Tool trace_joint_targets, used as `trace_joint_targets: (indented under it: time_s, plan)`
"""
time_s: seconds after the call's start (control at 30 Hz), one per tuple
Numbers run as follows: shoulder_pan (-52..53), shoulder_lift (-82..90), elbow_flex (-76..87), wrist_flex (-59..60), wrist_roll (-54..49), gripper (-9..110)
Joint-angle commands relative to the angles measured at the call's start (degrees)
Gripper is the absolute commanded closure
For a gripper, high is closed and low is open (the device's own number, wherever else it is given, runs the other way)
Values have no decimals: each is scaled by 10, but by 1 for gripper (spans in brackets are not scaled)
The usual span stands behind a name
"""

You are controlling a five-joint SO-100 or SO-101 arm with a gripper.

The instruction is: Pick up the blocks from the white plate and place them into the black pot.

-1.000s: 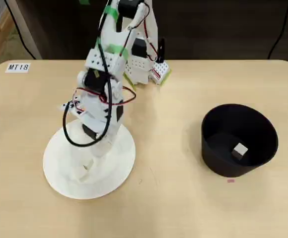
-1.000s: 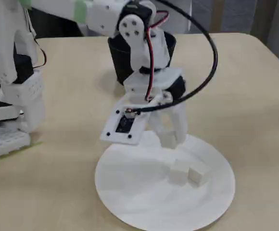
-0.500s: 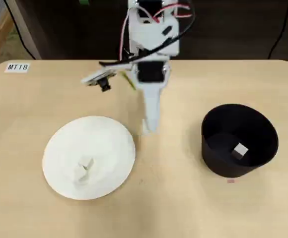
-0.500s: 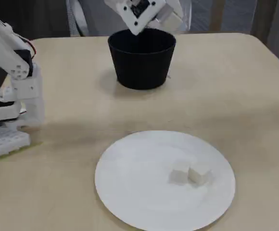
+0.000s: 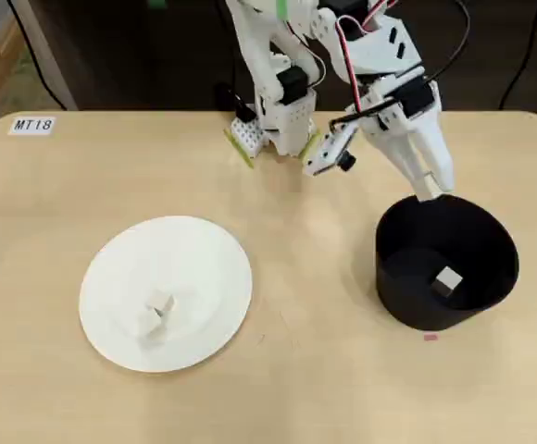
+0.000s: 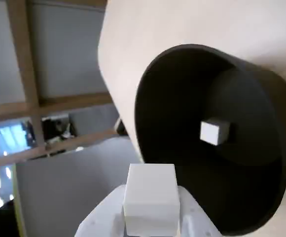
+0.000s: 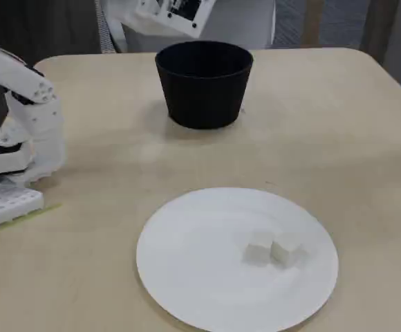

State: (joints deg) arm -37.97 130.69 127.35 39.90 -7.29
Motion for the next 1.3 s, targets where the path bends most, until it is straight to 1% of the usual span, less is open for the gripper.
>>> trace_joint_targets:
  time_s: [0.0, 0.2, 0.37, 0.57, 0.7, 0.93, 1.03, 1.23, 1.27]
  plan:
    - [-2, -65, -46, -16, -27, 104]
    - [-9, -171, -141, -4, -59, 104]
    - [-11, -255, -243, 49, -89, 104]
    - [-8, -367, -402, 182, -122, 104]
    - [-8, -420, -478, 257, -137, 104]
    - [-9, -528, -645, 444, -182, 104]
    - [-12, -555, -671, 479, -200, 104]
    - [-6, -562, -671, 487, -200, 103]
    - [-5, -560, -671, 487, -203, 98]
